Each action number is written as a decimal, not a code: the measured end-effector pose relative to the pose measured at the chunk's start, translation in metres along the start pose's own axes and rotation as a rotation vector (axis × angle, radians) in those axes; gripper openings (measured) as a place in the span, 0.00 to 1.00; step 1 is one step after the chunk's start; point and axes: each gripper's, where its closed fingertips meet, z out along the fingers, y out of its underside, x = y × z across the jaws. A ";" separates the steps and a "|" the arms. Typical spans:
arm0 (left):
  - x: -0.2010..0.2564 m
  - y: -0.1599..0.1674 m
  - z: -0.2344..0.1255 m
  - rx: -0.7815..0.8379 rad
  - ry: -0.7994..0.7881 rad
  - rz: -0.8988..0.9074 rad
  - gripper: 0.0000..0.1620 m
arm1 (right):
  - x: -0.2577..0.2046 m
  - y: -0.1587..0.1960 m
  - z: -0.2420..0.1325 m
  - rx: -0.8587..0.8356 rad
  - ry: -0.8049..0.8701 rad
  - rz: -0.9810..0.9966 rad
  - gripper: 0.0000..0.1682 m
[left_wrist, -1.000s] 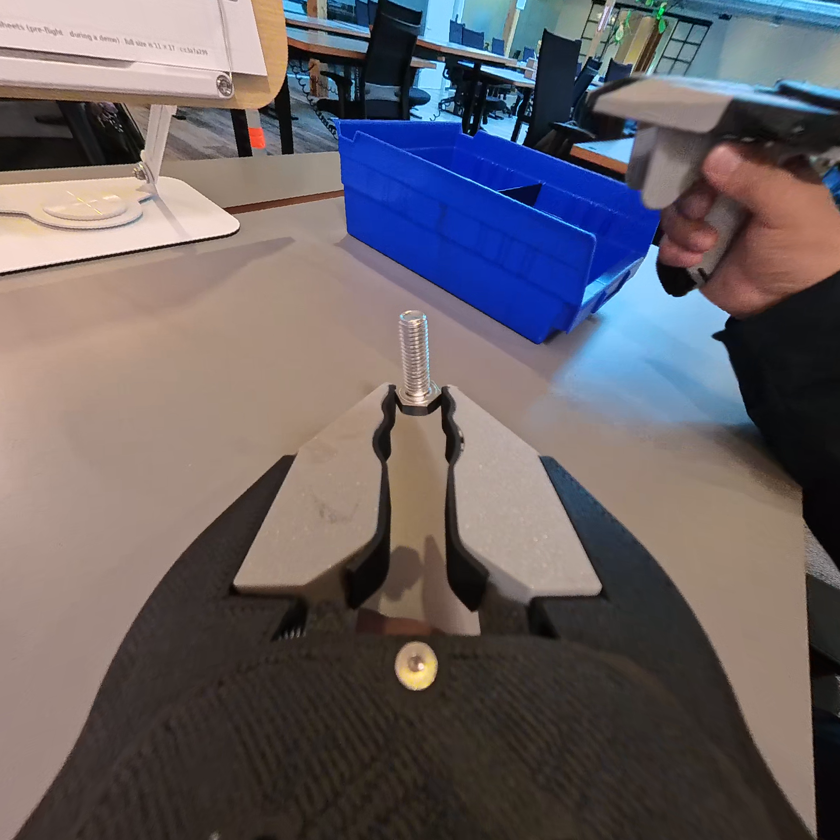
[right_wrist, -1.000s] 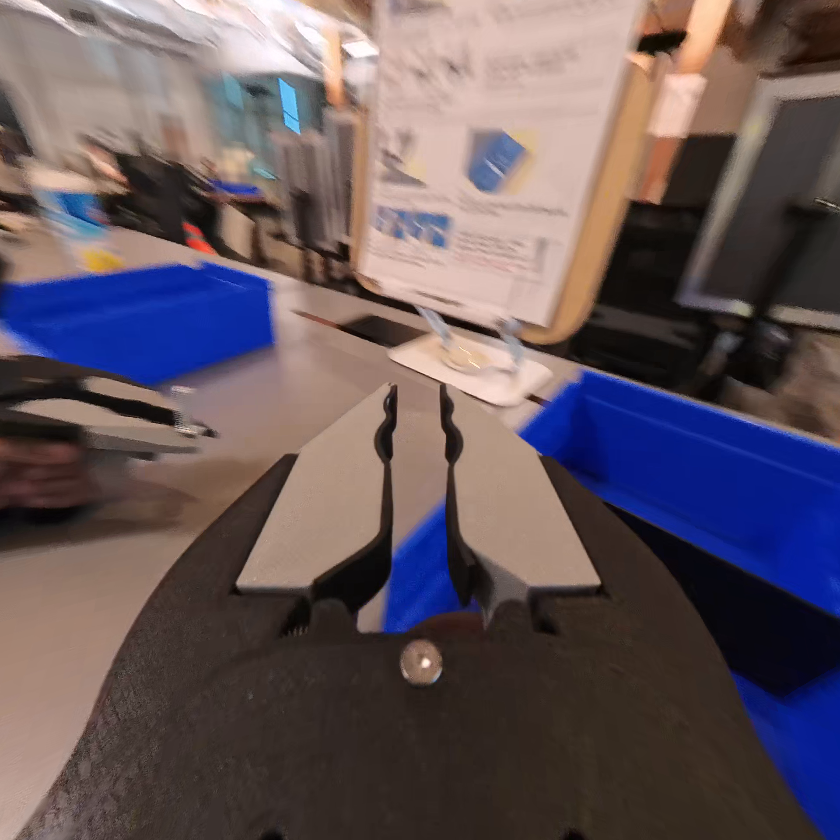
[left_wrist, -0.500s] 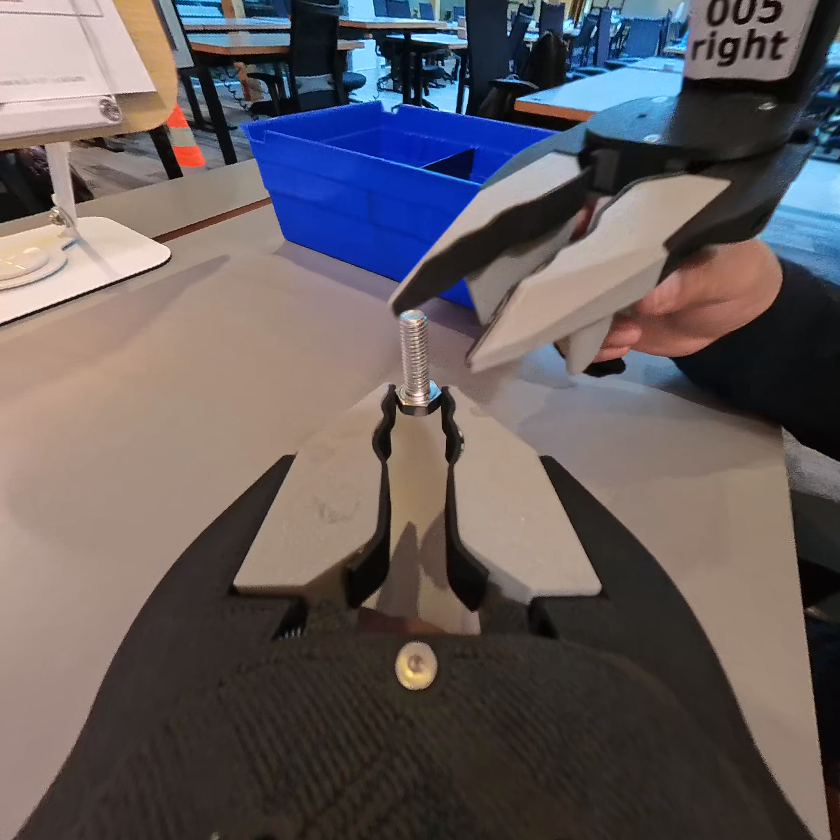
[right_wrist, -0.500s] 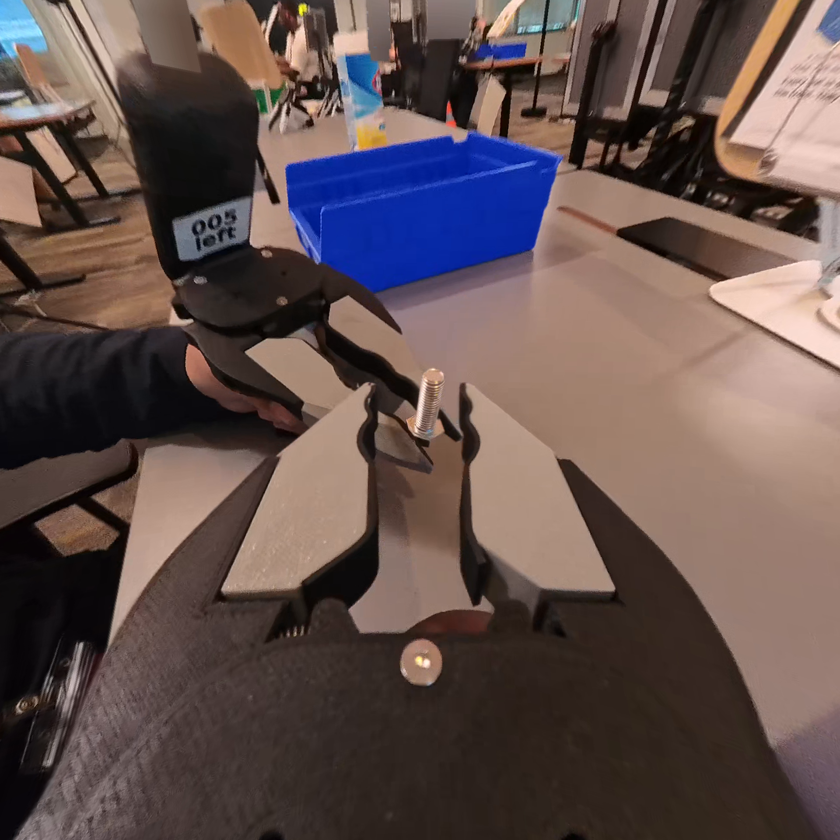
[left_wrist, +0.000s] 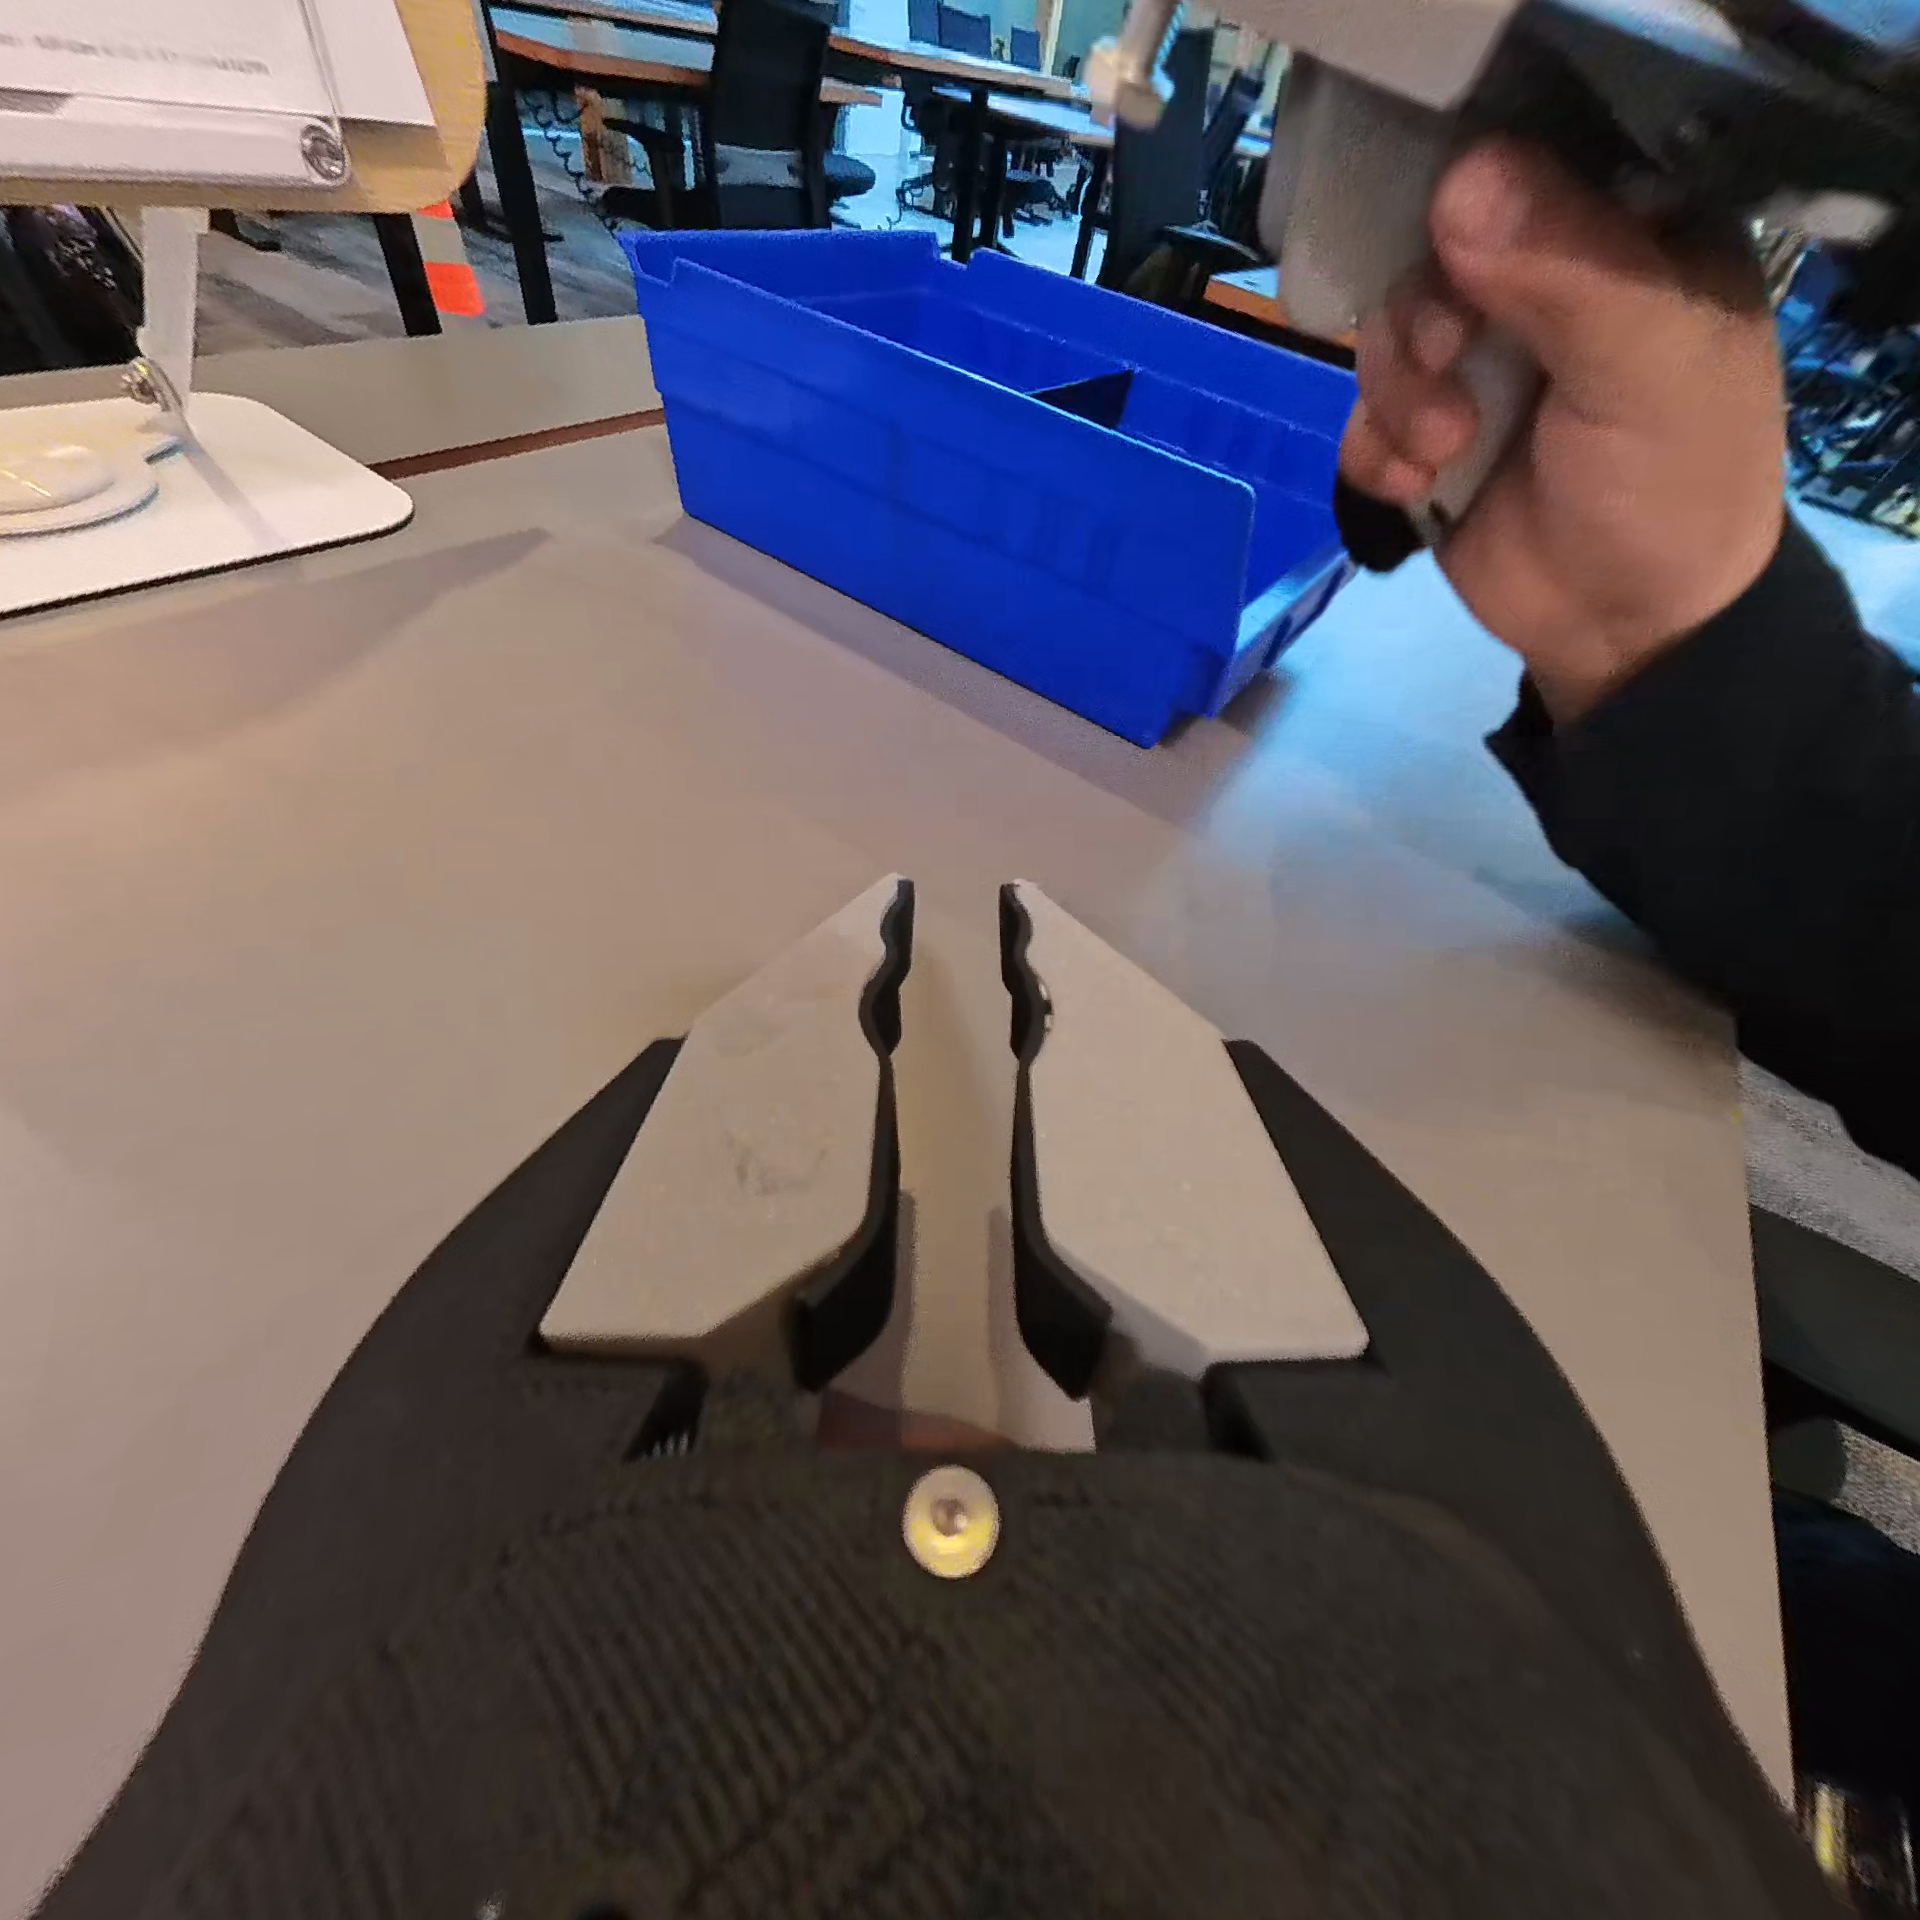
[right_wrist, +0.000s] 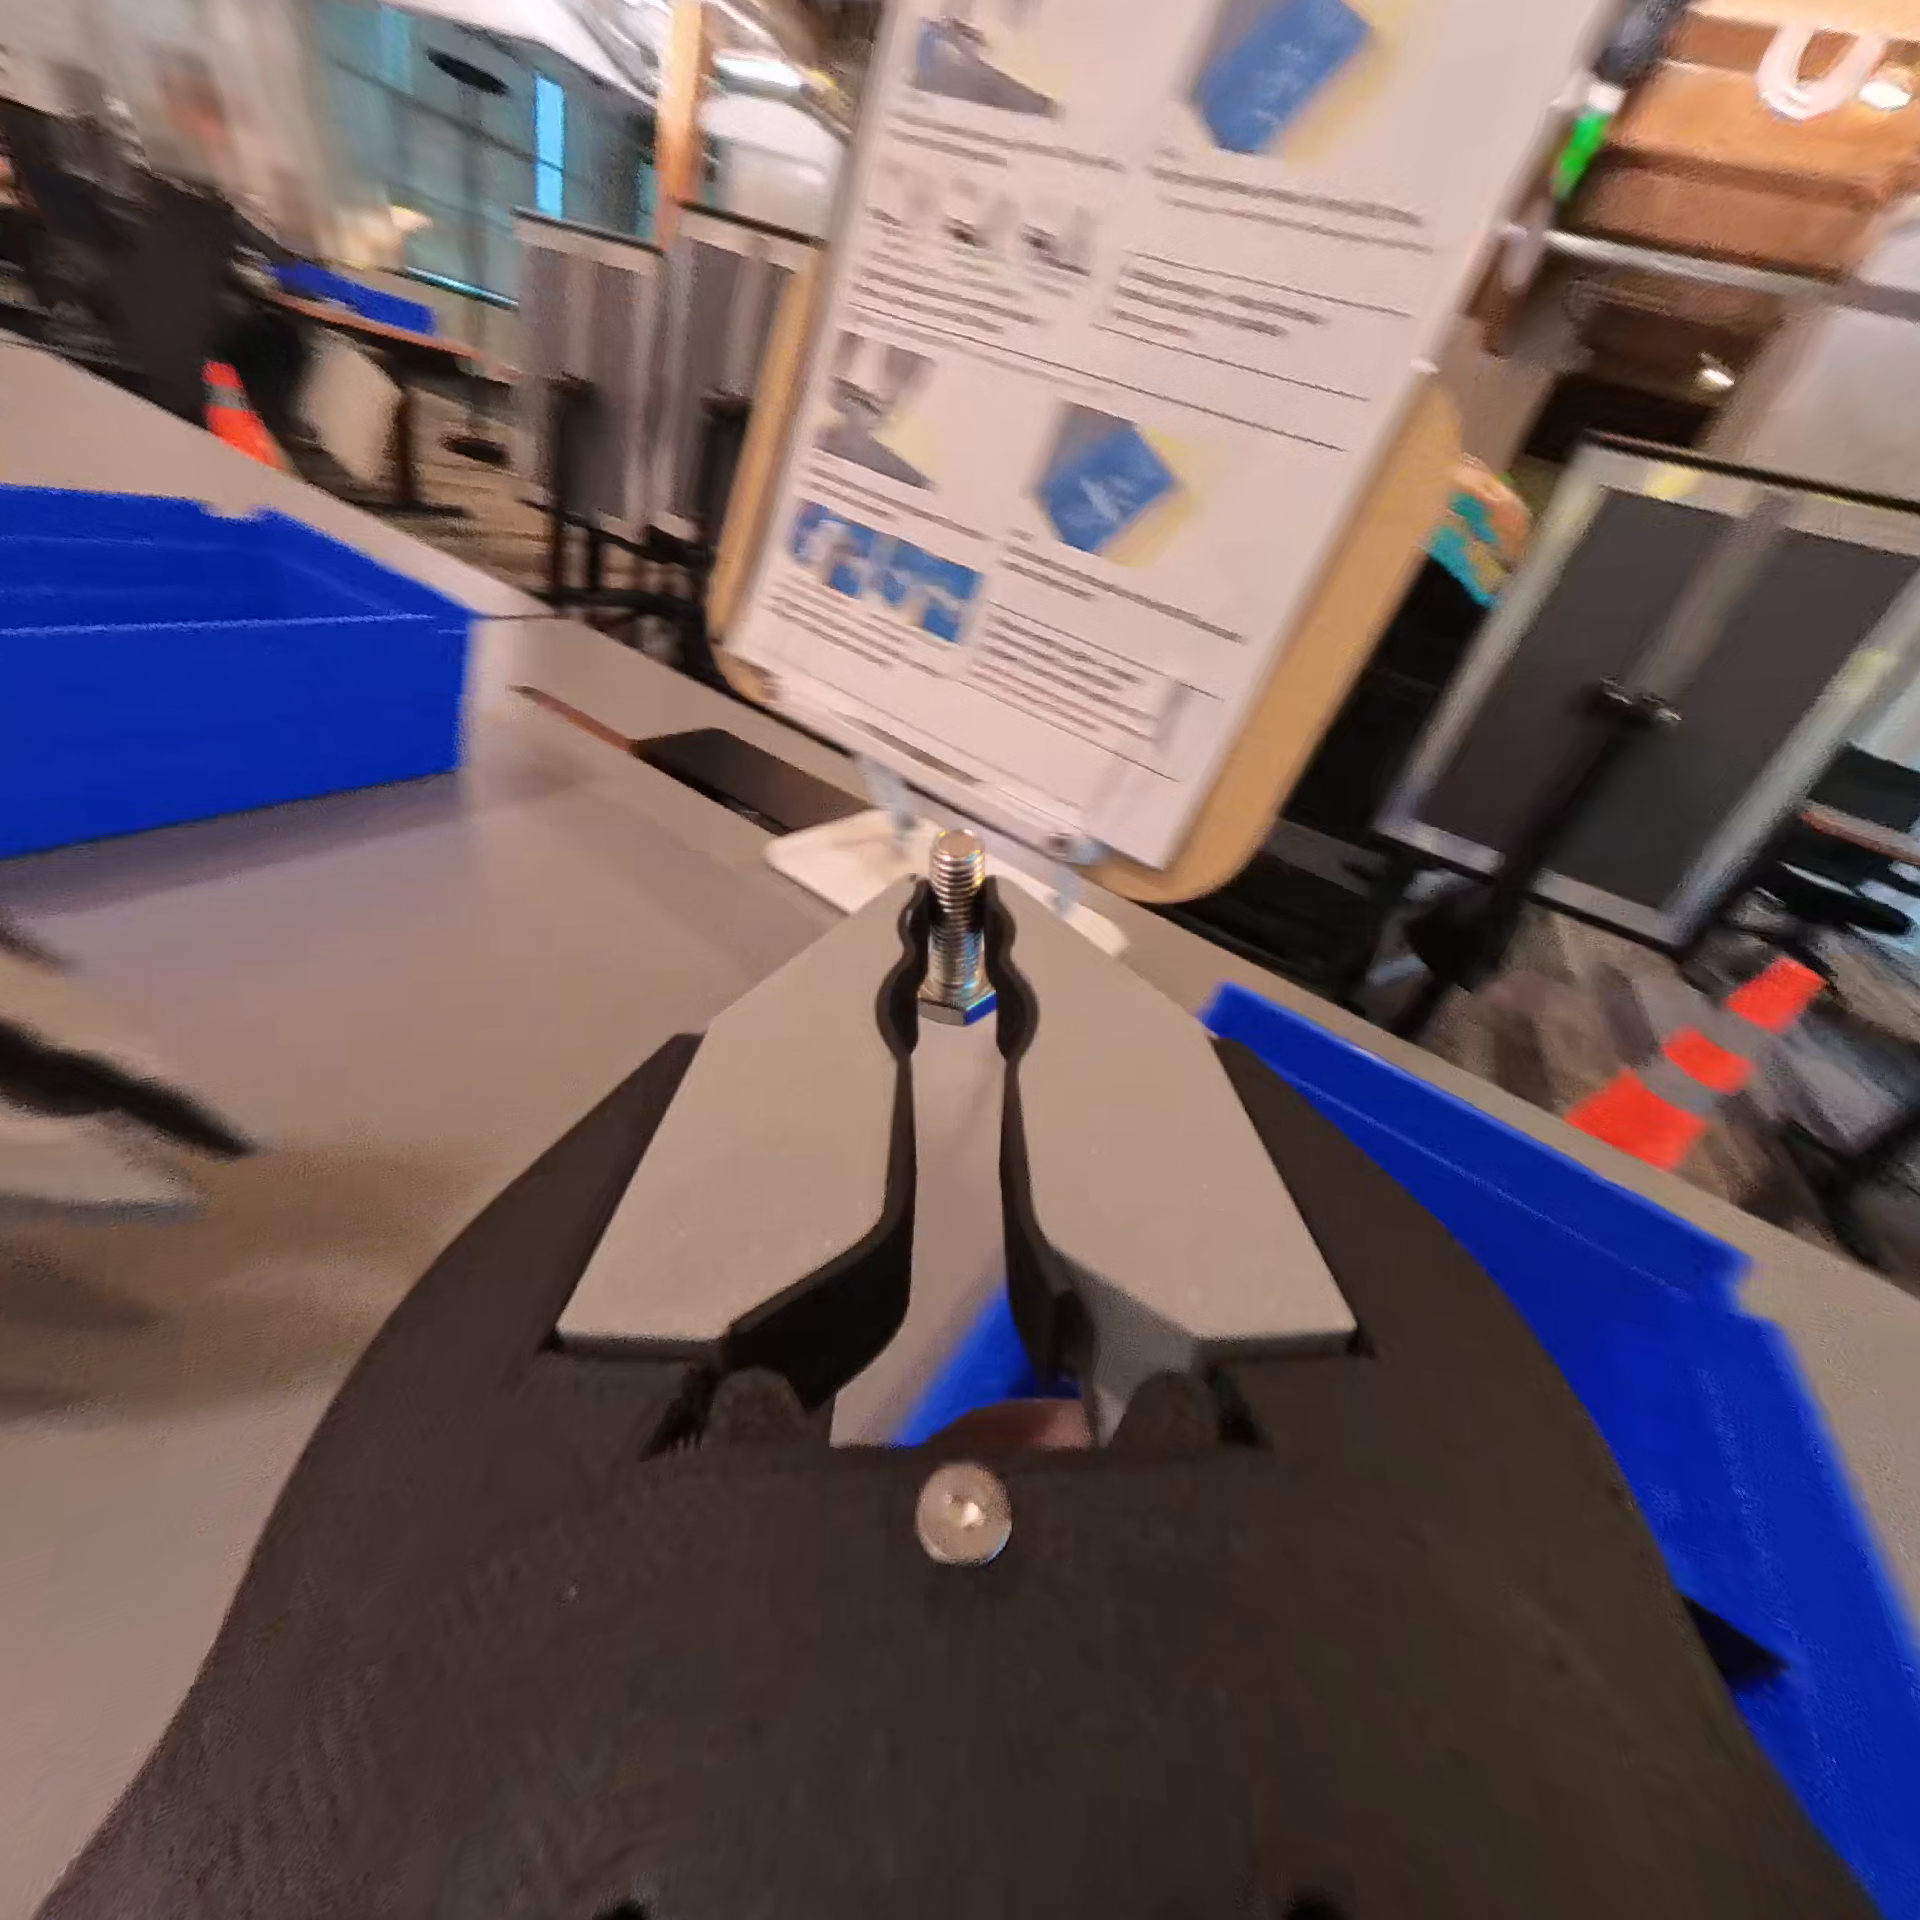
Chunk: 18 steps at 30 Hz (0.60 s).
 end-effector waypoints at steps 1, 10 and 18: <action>-0.001 0.000 0.000 -0.001 -0.003 -0.001 0.09 | 0.024 0.004 0.003 -0.027 0.050 0.007 0.04; 0.000 0.001 0.001 -0.007 0.000 0.005 0.08 | 0.154 0.099 0.026 -0.426 0.335 -0.063 0.10; 0.004 0.003 0.002 -0.022 0.008 0.021 0.08 | 0.138 0.064 0.015 -0.238 0.303 -0.007 0.14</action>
